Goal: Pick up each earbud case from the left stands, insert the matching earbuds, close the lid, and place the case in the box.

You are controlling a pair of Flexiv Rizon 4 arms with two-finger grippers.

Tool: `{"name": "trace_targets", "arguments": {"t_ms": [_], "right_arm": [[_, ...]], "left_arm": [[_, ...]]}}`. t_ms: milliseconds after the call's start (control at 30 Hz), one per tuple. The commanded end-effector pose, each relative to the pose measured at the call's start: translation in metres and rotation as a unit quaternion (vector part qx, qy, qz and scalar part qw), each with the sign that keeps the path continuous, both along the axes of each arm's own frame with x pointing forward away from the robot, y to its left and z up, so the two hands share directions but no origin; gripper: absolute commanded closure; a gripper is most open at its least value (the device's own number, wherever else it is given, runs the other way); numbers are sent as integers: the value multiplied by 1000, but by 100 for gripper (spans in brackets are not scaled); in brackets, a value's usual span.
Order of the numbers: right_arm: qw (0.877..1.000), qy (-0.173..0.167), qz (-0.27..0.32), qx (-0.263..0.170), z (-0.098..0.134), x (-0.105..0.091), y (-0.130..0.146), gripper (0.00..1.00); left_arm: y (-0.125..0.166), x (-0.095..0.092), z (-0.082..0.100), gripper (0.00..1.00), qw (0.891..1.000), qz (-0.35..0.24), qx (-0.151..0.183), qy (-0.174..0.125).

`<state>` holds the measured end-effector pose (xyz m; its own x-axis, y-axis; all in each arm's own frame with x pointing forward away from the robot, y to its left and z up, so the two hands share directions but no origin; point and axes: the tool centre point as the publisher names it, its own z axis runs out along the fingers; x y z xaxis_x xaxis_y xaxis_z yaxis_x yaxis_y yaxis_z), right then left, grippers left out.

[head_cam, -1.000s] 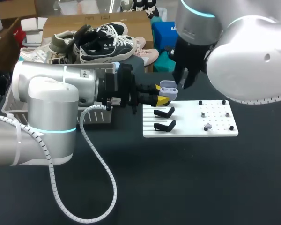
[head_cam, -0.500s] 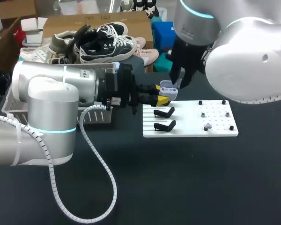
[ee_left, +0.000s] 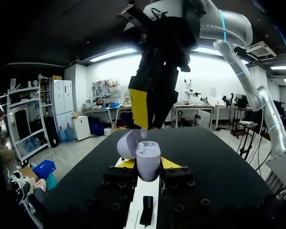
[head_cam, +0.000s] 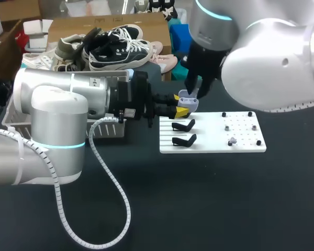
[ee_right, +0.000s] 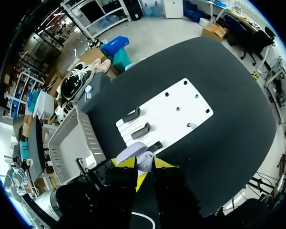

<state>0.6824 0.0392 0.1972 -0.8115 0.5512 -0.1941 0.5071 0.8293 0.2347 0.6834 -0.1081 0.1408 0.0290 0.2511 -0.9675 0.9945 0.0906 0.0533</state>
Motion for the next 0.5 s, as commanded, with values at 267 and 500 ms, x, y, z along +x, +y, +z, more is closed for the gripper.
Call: {"name": "trace_targets", "arguments": {"t_ms": [267, 500], "right_arm": [[1000, 8, 2, 0, -4, 0, 0, 100], [1000, 10, 0, 2, -6, -1, -2, 100]], "left_arm": [[0, 0, -1, 100, 1000, 0, -2, -1], [0, 0, -1, 100, 1000, 0, -2, -1]]}}
